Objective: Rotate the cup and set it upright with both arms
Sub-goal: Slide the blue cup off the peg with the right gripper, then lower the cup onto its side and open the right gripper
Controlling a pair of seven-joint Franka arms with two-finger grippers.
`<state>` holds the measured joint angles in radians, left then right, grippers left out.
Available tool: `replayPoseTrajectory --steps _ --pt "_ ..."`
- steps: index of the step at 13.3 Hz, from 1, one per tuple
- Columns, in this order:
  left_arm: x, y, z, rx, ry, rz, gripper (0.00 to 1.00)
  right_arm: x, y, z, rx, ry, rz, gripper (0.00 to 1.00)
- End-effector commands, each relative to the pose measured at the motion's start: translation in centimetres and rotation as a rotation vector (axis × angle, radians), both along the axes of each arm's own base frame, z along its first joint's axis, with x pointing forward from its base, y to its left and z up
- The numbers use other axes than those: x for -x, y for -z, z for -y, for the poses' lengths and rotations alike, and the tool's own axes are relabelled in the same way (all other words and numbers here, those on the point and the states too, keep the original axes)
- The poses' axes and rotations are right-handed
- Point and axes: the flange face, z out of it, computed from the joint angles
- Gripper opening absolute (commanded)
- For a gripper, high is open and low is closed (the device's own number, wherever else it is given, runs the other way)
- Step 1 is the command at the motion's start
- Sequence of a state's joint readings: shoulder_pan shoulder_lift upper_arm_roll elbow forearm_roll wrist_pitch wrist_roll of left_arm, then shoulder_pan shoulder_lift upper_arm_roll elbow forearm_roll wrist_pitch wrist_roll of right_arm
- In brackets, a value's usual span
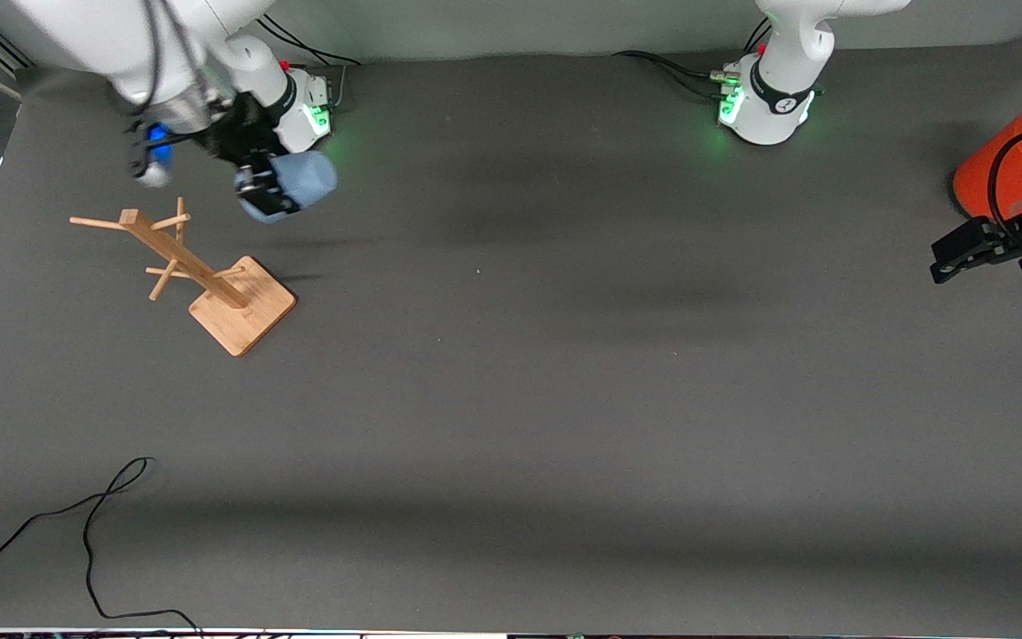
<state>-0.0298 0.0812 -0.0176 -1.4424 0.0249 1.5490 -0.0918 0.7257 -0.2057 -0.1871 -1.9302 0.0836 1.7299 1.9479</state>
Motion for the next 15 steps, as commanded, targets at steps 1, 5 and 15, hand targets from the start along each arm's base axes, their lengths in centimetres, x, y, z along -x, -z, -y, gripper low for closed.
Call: replayPoseTrajectory --steps 1,5,15 --pt "0.0 -0.6 0.3 -0.008 -0.002 0.012 1.00 -2.0 1.6 -10.9 0.052 0.086 -0.001 0.21" --pt "-0.1 -0.5 0.3 -0.007 -0.002 0.010 1.00 -2.7 7.0 -23.8 0.111 0.215 0.027 0.18" --pt "-0.1 -0.5 0.4 -0.005 0.000 0.010 1.00 2.9 28.3 -39.7 0.162 0.260 0.111 0.16"
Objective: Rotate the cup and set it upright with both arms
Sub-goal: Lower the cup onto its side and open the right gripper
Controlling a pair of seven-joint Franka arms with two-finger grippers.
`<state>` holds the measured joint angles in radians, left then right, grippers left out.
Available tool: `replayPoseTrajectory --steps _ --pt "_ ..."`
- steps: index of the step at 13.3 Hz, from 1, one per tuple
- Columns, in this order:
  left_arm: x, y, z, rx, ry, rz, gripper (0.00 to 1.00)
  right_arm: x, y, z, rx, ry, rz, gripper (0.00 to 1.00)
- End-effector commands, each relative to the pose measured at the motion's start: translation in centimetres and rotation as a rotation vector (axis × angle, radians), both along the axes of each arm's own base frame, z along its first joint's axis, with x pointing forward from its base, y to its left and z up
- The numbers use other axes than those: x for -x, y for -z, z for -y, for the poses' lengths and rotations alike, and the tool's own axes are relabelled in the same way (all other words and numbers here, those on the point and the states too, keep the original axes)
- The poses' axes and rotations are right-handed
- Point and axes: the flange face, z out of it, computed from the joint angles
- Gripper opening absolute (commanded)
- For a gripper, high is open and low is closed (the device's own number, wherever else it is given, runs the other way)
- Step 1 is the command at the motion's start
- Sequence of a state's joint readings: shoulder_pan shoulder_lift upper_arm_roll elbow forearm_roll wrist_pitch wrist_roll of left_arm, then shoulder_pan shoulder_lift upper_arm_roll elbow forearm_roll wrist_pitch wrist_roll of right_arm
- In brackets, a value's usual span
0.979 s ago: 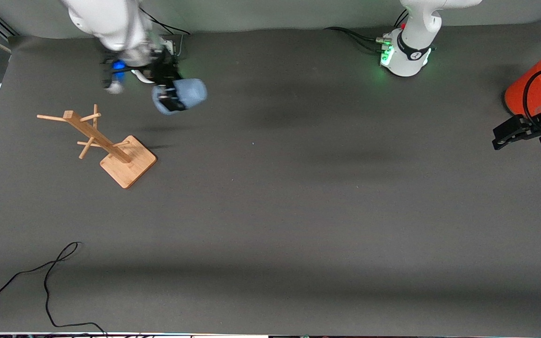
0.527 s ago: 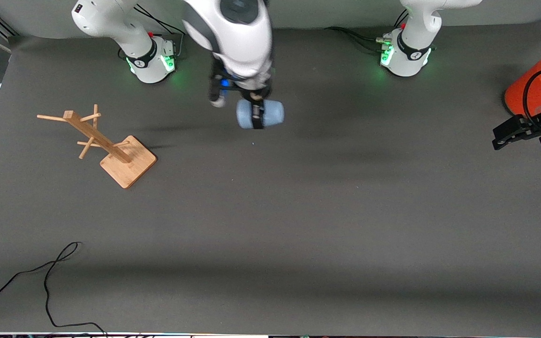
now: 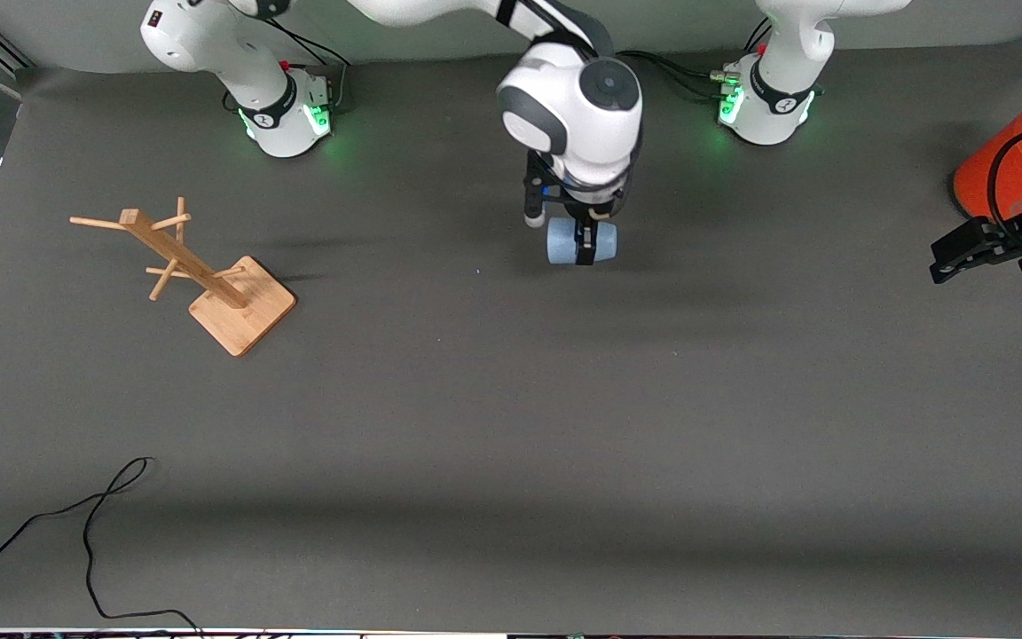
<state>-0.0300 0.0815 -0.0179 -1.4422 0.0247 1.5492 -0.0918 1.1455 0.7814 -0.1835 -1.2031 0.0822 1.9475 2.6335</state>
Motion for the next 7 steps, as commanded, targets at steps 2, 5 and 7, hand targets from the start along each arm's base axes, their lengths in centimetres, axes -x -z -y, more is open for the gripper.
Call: replayPoseTrajectory --steps 2,5,7 --pt "0.0 -0.5 0.9 -0.005 0.008 0.010 1.00 -0.4 5.9 -1.6 0.021 0.022 0.028 0.16" --pt "0.0 -0.5 1.1 -0.005 0.013 0.010 1.00 0.4 9.1 -2.2 0.023 0.001 0.037 0.16" --pt "0.0 -0.5 1.1 -0.005 0.013 0.010 1.00 0.5 10.8 -2.3 0.019 -0.003 0.043 0.18"
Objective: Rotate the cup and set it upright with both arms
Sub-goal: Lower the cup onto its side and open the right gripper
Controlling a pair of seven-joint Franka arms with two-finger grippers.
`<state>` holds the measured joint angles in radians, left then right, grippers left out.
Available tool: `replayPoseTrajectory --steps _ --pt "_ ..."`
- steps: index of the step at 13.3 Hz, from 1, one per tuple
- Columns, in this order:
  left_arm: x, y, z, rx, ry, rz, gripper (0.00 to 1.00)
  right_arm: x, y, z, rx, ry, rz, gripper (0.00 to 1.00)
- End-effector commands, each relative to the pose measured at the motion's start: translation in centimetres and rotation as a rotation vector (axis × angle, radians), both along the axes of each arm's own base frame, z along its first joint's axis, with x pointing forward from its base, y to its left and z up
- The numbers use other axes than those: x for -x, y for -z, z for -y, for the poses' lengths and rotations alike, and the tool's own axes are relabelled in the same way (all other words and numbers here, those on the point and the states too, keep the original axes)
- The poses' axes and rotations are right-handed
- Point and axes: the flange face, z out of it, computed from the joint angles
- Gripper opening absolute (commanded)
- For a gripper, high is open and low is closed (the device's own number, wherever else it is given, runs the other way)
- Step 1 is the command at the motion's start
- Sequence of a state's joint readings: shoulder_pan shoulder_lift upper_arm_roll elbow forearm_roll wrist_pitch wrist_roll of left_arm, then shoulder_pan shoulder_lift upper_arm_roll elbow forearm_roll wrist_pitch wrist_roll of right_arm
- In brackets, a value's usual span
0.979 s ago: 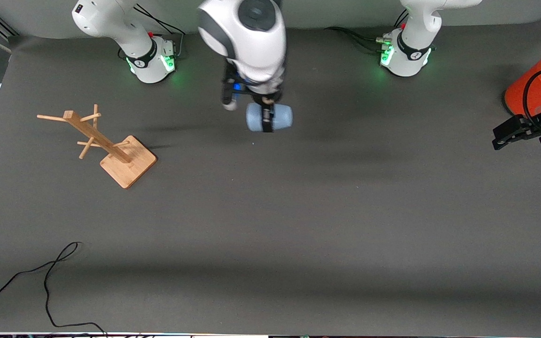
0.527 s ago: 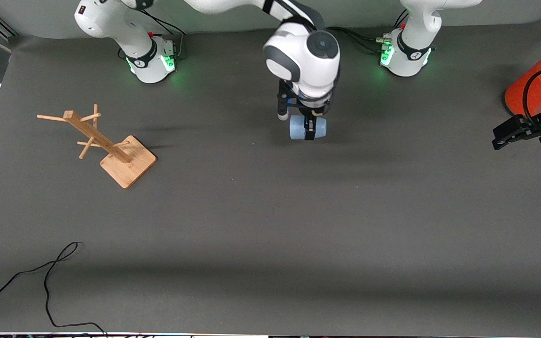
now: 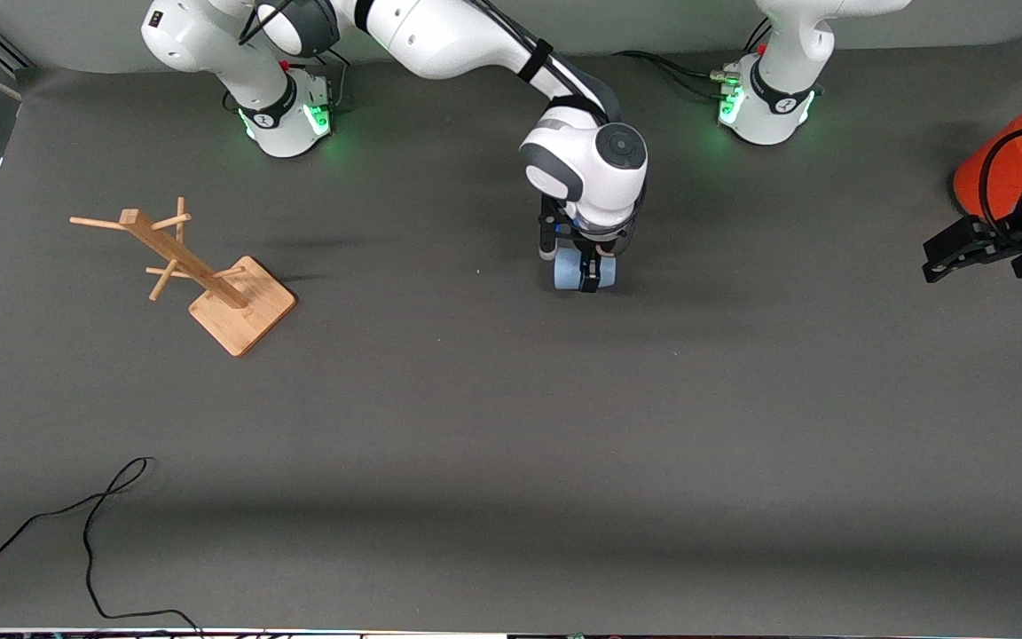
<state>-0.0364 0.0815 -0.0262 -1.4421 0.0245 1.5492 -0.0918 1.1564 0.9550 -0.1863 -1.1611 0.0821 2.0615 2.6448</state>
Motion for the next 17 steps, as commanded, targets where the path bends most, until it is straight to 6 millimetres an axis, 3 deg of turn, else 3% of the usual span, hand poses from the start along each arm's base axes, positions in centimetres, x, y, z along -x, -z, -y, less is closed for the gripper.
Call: replayPoseTrajectory --steps 1,3,6,7,8,14,15,17 --pt "0.0 -0.5 0.3 -0.004 -0.002 0.010 1.00 0.5 1.5 -1.0 -0.005 0.004 0.027 0.23" --pt "0.0 -0.5 0.6 -0.005 0.003 0.010 1.00 0.5 2.6 -0.9 -0.004 0.002 0.031 0.42" --pt "0.0 -0.4 0.6 -0.005 0.004 0.004 1.00 0.5 3.0 -0.9 0.003 -0.005 0.033 0.59" --pt "0.0 -0.5 0.7 -0.005 0.006 0.006 1.00 0.4 2.8 -0.9 0.001 -0.009 0.035 0.77" --pt "0.1 -0.5 1.0 -0.005 0.009 0.004 1.00 0.3 2.5 -0.9 -0.002 -0.013 0.037 1.00" --pt "0.1 -0.5 1.4 -0.002 0.016 0.009 1.00 -1.4 -2.2 -0.2 -0.021 -0.003 0.022 1.00" --pt "0.0 -0.5 1.3 -0.002 0.015 0.009 1.00 -1.3 -3.4 -0.1 -0.016 0.001 0.011 1.00" --pt "0.0 -0.5 1.3 -0.001 0.017 0.010 1.00 -1.2 -8.1 0.2 -0.047 0.023 -0.036 1.00"
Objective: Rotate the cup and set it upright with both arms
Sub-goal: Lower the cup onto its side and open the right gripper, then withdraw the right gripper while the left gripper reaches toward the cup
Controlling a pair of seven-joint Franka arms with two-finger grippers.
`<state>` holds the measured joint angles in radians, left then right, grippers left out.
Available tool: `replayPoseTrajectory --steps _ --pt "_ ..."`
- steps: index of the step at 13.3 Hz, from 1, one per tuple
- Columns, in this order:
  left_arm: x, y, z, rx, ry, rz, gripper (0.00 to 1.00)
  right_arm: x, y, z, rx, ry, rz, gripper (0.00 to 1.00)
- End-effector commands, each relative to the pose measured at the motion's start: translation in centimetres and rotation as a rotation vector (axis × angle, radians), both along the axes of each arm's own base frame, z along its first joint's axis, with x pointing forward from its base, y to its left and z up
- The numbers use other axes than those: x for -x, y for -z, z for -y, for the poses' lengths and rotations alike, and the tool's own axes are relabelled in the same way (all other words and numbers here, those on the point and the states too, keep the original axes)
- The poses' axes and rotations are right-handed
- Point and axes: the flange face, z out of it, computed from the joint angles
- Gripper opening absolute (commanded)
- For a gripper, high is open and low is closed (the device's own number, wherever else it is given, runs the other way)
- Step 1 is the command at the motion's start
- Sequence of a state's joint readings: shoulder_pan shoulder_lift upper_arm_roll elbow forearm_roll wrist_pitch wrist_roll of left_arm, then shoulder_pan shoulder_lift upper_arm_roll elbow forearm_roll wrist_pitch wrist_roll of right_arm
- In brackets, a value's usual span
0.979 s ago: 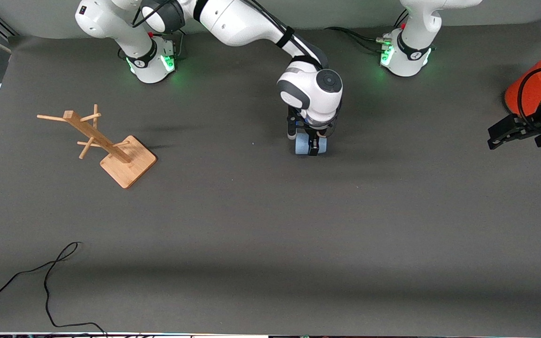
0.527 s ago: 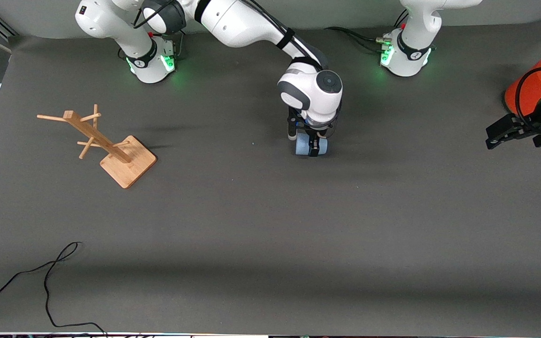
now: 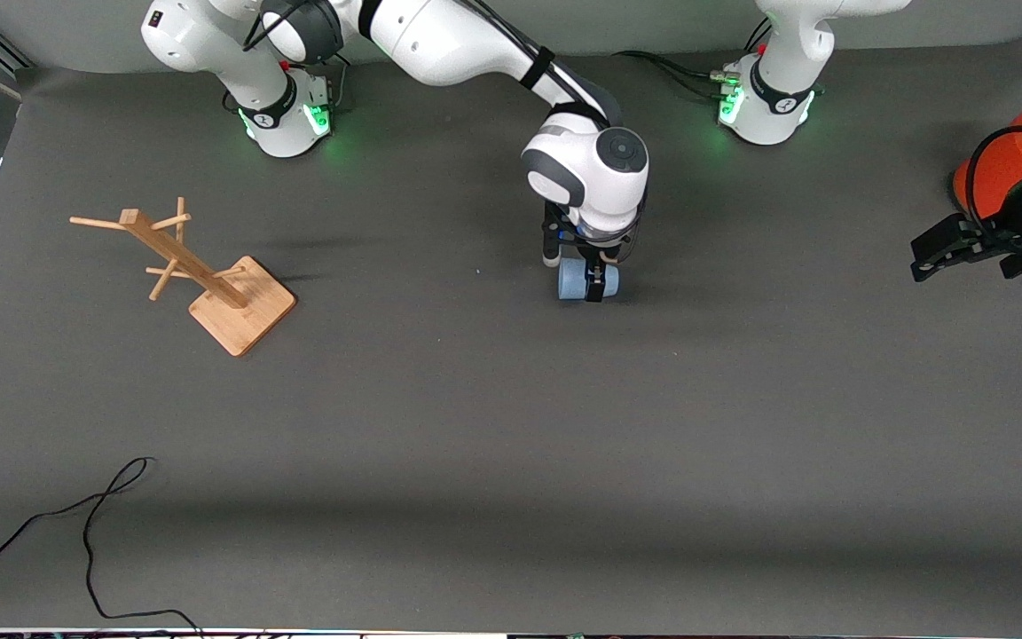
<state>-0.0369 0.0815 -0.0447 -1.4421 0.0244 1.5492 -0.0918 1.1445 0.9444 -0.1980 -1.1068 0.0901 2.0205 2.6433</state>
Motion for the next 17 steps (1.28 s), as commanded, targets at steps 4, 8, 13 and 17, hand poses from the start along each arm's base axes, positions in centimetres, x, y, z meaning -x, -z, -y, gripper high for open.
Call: replayPoseTrajectory --steps 4,8,13,17 --pt "-0.5 -0.4 0.5 -0.005 0.001 0.032 1.00 -2.4 -17.7 5.9 -0.078 -0.095 -0.194 1.00" --pt "-0.3 -0.9 0.3 0.002 -0.005 0.039 1.00 -7.9 -29.1 18.9 -0.087 -0.367 -0.279 1.00" --pt "-0.1 -0.6 2.6 -0.002 0.040 0.023 1.00 -13.2 -37.2 36.5 -0.101 -0.700 -0.263 1.00" --pt "0.6 -1.3 2.8 -0.013 0.061 0.024 1.00 -13.5 -40.6 52.3 -0.146 -0.921 -0.172 1.00"
